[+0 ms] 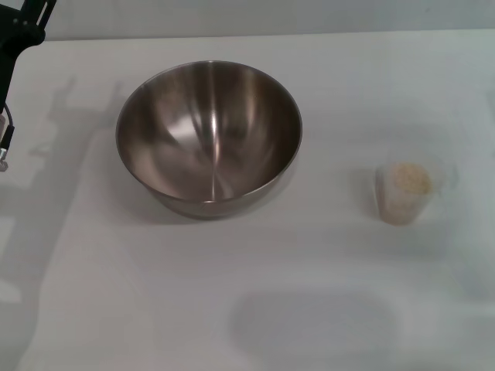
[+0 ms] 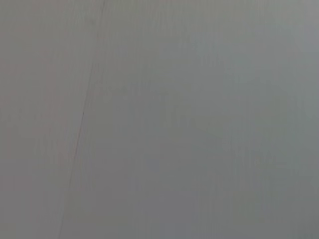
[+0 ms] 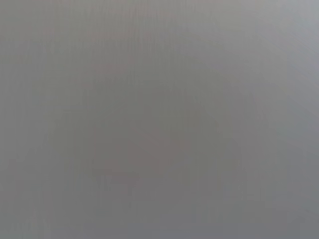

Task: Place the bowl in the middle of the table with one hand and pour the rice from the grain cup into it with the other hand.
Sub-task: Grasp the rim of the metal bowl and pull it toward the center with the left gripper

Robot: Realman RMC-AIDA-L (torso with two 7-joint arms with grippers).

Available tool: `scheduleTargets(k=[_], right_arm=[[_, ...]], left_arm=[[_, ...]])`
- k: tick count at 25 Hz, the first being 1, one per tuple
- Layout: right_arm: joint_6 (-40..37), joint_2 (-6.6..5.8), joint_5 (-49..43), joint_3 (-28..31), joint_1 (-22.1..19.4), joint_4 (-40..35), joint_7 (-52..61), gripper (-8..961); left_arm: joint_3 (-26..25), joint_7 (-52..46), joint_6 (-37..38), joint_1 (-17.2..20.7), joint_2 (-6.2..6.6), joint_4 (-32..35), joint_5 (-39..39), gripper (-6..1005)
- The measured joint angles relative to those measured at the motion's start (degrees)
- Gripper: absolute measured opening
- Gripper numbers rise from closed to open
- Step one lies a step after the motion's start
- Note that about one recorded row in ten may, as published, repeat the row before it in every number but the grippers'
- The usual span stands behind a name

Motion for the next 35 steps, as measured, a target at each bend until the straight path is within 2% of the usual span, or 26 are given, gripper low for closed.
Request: scheduleTargets(k=[28, 32, 35], right_arm=[[0.0, 0.0, 0.0, 0.0, 0.3, 0.0, 0.0, 752], [0.0, -0.01, 0.0, 0.0, 0.2, 0.0, 0.0, 751], [-0.2, 0.0, 0.0, 0.0, 0.1, 0.0, 0.0, 751]], left_arm=[[-0.1, -0.1, -0.4, -0.4, -0.08, -0.1, -0.1, 840], [-0.4, -2.1, -3.0, -0.2, 0.4, -3.1, -0.1, 840], [-2.3, -3.5, -9.1, 0.2, 0.82, -8.3, 0.2, 840]])
